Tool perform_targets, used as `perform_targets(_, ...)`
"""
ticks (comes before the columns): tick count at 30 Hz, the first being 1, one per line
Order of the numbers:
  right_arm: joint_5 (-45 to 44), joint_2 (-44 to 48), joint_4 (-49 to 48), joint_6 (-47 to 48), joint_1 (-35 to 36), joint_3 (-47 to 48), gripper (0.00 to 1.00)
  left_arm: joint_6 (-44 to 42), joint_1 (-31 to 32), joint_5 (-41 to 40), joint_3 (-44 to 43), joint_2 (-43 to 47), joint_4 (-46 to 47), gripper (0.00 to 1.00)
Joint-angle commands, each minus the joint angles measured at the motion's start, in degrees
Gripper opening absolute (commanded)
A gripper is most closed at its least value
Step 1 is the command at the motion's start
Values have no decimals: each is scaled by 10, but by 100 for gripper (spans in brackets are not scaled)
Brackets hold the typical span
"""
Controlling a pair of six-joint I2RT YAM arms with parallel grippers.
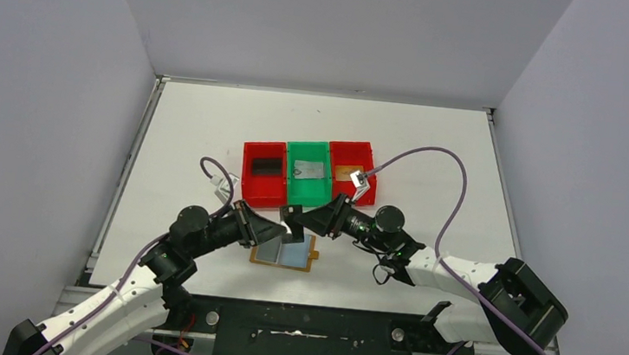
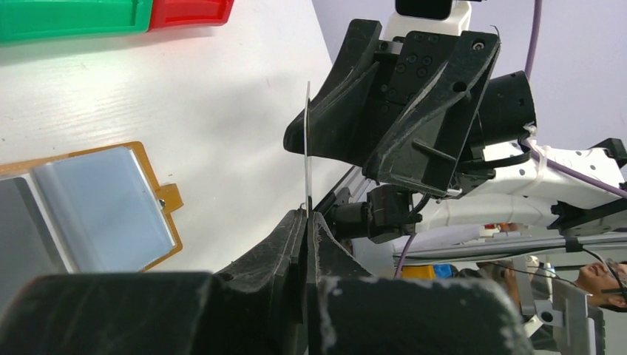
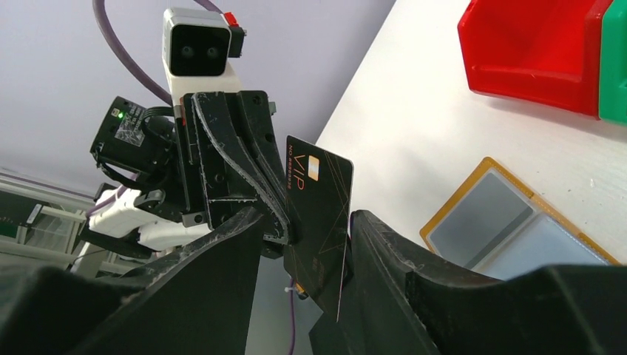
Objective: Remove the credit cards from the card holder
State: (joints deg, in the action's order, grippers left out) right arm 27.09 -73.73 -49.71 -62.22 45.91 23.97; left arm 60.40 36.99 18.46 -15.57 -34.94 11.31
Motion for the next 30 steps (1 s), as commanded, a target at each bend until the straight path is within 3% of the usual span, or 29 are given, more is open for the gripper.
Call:
perform_targets(1, 16, 11, -55, -7, -11, -5, 46, 4, -3, 14, -11, 8, 54, 0)
perform_targets(8, 60, -5, -69, -12, -13, 6, 38, 15, -4, 16, -1, 8, 85, 0)
perform_targets(14, 80, -23, -128, -33, -13, 2, 14, 14, -4, 15, 0, 7, 81, 0)
perform_targets(20, 84, -20, -128, -33, -13, 3, 1, 3, -4, 5, -6, 6, 54, 0)
perform_targets(23, 72, -3, -82, -15, -13, 7, 0, -4, -4, -8, -14, 5, 20, 10)
perform_targets(25, 65, 7, -49, -1, -13, 11, 0, -14, -5, -13, -26, 4, -1, 28)
perform_targets(30, 8, 38, 54, 52, -13, 24, 0, -86, -9, -81, -109, 1, -154, 59)
